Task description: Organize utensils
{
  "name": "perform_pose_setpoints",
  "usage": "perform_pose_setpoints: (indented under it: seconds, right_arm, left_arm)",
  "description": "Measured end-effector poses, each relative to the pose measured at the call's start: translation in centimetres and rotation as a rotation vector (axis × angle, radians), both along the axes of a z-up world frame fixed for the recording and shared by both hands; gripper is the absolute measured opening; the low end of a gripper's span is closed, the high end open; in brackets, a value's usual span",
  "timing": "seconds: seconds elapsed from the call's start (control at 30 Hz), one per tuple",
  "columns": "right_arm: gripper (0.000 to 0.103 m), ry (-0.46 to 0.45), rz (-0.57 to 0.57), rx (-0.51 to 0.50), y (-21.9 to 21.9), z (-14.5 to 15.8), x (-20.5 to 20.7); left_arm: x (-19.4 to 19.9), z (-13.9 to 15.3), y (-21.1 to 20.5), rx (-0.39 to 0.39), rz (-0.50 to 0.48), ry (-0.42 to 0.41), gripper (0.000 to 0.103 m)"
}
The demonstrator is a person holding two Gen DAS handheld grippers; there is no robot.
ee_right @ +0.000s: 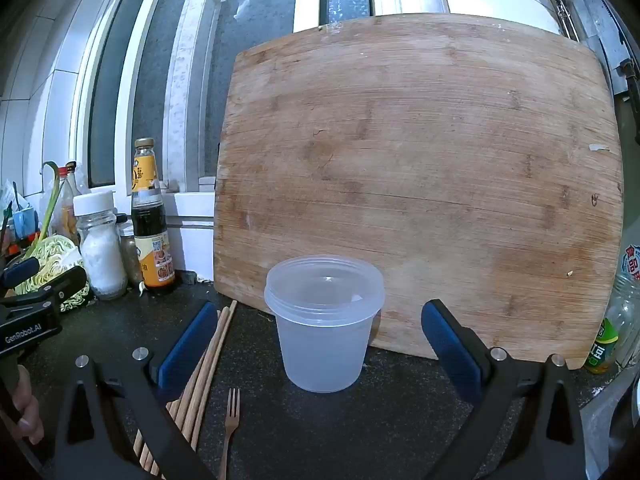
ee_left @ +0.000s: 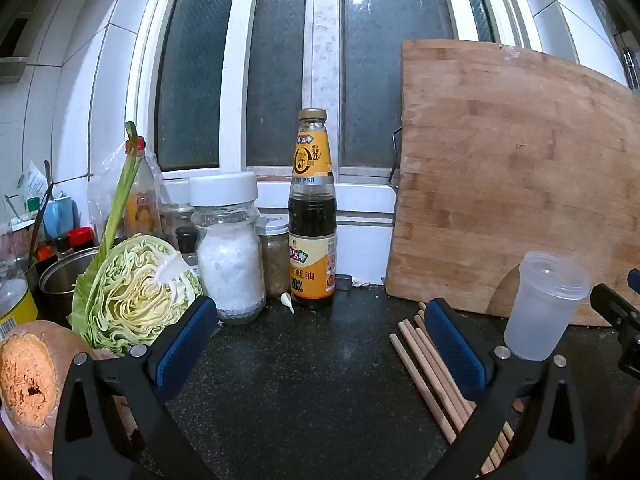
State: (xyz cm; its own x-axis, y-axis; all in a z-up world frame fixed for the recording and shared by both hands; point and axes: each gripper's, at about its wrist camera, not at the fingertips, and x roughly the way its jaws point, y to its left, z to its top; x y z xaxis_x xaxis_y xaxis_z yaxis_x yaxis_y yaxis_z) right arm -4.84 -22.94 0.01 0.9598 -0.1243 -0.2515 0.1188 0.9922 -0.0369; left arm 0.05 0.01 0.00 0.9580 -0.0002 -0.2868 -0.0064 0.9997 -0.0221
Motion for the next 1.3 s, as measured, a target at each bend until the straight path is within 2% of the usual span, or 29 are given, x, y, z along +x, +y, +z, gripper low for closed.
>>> perform_pose_setpoints:
  seconds: [1.3]
  right_arm:
    - [0.103,0.001,-0.001,0.002,-0.05,0.07,0.03]
  left_arm:
    - [-0.12,0.19,-0.38,0.003,-0.006,-0.012,0.103]
